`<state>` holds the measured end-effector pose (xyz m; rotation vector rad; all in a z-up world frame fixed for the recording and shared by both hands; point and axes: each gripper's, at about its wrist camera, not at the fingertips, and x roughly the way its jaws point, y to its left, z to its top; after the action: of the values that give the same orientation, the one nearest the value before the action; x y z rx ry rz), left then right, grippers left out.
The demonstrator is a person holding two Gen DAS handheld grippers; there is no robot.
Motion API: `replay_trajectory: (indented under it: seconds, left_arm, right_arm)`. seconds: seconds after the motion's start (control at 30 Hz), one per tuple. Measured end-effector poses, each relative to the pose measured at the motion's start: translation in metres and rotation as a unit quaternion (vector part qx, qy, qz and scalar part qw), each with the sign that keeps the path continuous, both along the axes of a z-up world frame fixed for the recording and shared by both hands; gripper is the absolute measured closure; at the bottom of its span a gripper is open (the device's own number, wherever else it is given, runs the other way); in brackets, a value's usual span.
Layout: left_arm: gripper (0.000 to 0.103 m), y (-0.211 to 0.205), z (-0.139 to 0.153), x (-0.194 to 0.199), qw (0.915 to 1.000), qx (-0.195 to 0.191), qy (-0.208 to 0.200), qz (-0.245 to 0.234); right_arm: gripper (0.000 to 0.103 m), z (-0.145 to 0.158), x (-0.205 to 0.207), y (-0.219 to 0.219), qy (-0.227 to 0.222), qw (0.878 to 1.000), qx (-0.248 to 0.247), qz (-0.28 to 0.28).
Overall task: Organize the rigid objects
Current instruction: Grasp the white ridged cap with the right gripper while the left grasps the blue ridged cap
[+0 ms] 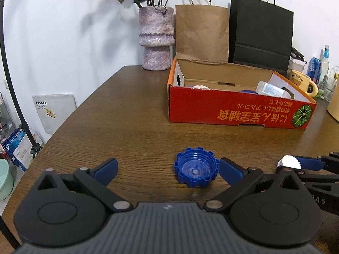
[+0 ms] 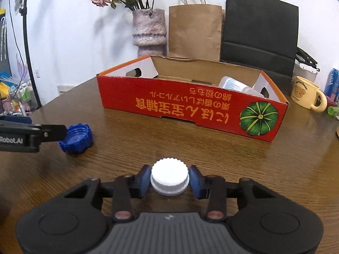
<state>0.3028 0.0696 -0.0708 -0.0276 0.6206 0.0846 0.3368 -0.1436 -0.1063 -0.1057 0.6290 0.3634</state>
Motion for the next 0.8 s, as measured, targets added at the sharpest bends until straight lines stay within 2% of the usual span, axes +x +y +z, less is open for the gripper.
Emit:
replay_trajectory:
  seconds: [0.37,0.7,0.8]
  left_arm:
    - [0.000,-0.014,-0.012,0.022,0.9995,0.016,0.027,0.008]
    - [0.000,-0.019,-0.021,0.036,0.9988,0.017,0.040,0.020]
    - [0.009,-0.022,-0.022,0.038,0.9987,0.021,0.042,0.019]
  right_arm:
    - [0.064,0.005,-0.005,-0.012,-0.036,0.999,0.013,-0.036]
    - [0.064,0.007,-0.009,-0.015,-0.051,0.998,0.014,-0.044]
    - [0.064,0.007,-0.009,-0.013,-0.053,0.998,0.013,-0.044]
